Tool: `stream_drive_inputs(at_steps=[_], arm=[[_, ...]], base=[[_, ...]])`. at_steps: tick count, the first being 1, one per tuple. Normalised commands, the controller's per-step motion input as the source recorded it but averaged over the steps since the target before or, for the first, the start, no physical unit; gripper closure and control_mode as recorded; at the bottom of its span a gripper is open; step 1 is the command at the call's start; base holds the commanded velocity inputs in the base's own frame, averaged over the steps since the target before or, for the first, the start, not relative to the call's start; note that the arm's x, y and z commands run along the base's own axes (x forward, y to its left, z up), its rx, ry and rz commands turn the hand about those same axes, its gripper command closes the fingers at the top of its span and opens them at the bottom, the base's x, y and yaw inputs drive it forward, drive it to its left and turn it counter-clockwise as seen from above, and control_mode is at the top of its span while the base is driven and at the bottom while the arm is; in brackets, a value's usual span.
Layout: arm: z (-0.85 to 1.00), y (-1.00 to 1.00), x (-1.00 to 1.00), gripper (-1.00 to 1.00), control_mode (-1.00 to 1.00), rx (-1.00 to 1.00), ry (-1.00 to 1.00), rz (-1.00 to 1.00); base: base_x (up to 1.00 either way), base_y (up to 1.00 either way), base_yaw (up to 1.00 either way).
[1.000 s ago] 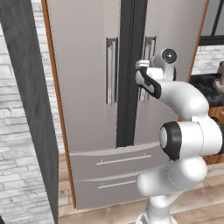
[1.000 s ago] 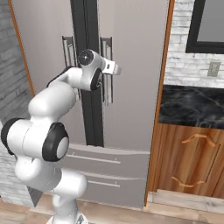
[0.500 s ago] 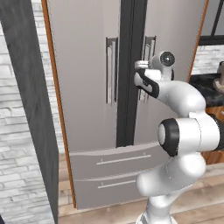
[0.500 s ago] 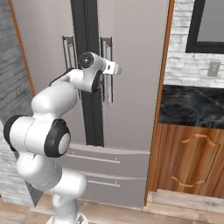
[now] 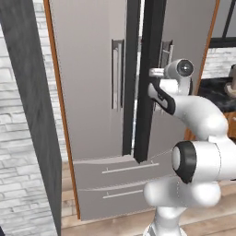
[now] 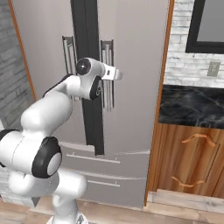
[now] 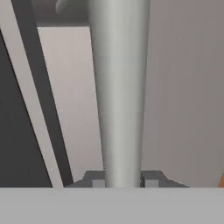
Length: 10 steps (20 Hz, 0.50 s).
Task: Move the hot dog bun to the plate on the dining table and place the condiment next to that plate. Then navigate to the fridge and take the sausage and place it on the plate as well.
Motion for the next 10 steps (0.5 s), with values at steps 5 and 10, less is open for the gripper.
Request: stream_drive_inputs(at_steps=[5, 10], arm=[[0.01, -0.26, -1.00, 1.00, -1.00, 0.02, -0.01, -0.05], [0.01, -0.33, -0.97, -1.00, -1.00, 0.03, 0.00, 0.00]], base=[[0.00, 0.00, 0.00], [0.00, 0.00, 0.00]])
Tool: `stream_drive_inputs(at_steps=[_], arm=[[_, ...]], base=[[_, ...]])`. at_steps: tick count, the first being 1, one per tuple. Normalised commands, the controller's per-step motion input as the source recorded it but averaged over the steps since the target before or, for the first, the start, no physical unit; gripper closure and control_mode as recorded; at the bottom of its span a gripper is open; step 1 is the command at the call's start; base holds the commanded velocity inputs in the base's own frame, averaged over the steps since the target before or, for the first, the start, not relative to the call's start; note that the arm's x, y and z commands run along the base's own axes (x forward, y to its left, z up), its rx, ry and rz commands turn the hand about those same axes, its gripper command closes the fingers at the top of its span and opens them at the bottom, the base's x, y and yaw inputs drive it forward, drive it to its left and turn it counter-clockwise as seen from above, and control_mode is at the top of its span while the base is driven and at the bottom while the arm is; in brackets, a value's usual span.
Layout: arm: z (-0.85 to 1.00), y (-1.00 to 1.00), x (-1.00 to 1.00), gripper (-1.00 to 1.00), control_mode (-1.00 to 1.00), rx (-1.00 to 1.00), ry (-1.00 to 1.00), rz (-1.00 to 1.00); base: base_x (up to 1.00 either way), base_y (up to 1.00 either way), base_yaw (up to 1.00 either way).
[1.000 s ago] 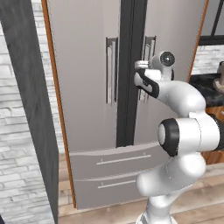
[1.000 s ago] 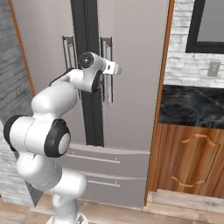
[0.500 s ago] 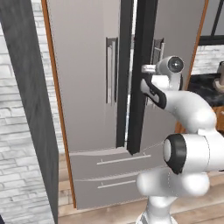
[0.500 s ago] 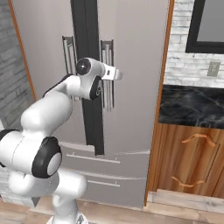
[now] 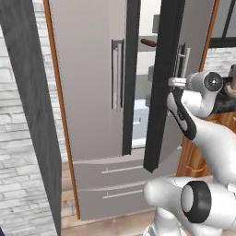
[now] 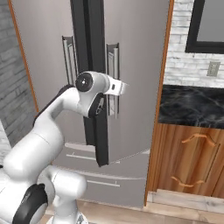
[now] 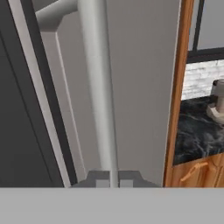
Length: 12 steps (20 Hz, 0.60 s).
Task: Move the hot dog bun to the plate on the dining table and place the condiment next to that plate. Then navigate to the fridge and take the sausage and place it on the plate as well.
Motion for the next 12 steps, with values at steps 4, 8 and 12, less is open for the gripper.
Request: stream_drive_inputs(at_steps=[4, 8, 12], arm=[[0.02, 0.03, -0.67, -1.00, -1.00, -0.01, -0.01, 0.00], [0.35, 0.53, -0.67, -1.00, -1.00, -0.13, -0.03, 0.00], [0.64, 0.65, -0.62, -1.00, -1.00, -0.25, -0.10, 0.00]], base=[[0.00, 0.00, 0.00], [0.00, 0.00, 0.00], [0.00, 0.00, 0.00]])
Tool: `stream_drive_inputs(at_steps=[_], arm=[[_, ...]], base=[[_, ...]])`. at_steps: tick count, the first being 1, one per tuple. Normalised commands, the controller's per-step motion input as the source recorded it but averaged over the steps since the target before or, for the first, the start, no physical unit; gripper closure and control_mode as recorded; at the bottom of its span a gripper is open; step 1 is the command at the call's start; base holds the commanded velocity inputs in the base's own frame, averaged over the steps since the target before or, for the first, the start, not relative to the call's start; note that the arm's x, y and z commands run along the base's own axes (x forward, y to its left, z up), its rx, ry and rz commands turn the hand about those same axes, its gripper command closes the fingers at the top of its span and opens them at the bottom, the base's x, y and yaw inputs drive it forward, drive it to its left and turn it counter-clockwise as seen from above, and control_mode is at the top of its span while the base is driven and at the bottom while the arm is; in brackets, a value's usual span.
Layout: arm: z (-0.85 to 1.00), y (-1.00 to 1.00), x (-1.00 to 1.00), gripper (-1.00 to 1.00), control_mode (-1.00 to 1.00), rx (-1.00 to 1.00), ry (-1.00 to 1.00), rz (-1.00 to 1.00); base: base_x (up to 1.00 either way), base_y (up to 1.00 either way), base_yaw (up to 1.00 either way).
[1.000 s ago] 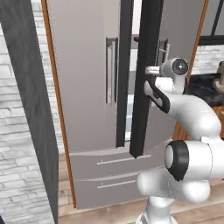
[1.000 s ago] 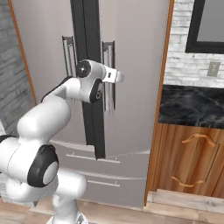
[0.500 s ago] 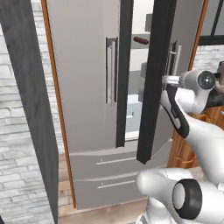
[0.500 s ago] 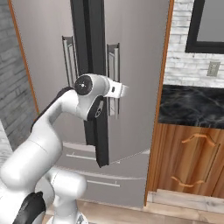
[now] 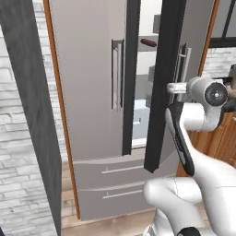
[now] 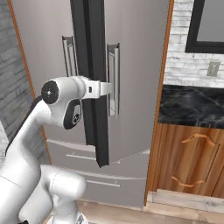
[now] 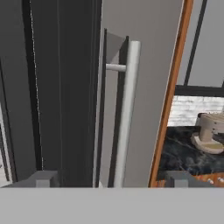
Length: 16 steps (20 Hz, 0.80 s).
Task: Move the hot dog bun to the plate on the dining table and place the condiment next to that plate. Then navigate to the fridge and take the sausage and place it on the plate as well.
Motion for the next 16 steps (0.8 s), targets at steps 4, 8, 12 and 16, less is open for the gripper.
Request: stream_drive_inputs(at_steps=[4, 8, 12, 16], arm=[[0.56, 0.87, -0.30, -1.00, -1.00, -0.34, -0.04, 0.01], [0.14, 0.92, 0.16, -1.00, -1.00, -0.30, 0.20, 0.02], [-0.18, 0.69, 0.44, -1.00, -1.00, -0.34, 0.30, 0.00], [-0.32, 0.52, 0.41, -1.00, -1.00, -0.34, 0.11, 0.00]], base=[[0.00, 0.00, 0.00], [0.00, 0.00, 0.00], [0.00, 0.00, 0.00], [0.00, 0.00, 0.00]])
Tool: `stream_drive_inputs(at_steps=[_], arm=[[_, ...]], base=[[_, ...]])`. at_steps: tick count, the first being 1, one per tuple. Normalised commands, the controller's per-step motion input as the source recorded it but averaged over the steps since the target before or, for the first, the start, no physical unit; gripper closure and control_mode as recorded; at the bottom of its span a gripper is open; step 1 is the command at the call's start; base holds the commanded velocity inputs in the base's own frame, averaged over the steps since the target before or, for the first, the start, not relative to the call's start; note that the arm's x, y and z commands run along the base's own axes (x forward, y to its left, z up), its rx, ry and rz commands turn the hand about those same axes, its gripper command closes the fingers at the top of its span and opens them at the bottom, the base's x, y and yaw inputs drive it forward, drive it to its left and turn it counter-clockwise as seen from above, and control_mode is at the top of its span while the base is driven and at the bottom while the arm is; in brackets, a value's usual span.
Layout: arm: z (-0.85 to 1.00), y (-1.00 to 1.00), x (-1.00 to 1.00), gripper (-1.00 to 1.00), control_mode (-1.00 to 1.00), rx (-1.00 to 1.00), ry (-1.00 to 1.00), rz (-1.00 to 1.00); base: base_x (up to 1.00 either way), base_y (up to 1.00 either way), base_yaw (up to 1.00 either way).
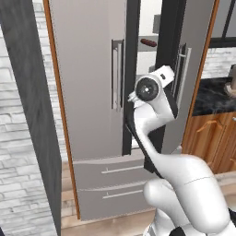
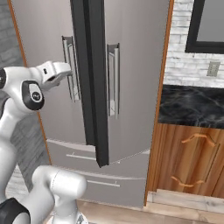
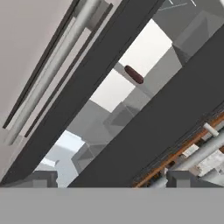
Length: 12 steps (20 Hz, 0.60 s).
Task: Move the hot dog bun to the plate on the dining table and place the condiment next to that plate. Then navigate to the fridge and take the sausage and place it on the plate as well.
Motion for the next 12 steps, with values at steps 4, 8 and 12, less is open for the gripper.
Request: stream_drive_inputs(at_steps=[4, 8, 12], arm=[[-0.35, 0.13, 0.49, -1.00, -1.00, -0.24, 0.09, 0.00], [-0.39, 0.00, 0.69, -1.00, -1.00, -0.12, 0.12, 0.00], [-0.36, 0.00, 0.65, -1.00, -1.00, -0.08, 0.11, 0.00]], base=[[0.00, 0.00, 0.00], [0.00, 0.00, 0.00], [0.00, 0.00, 0.00]])
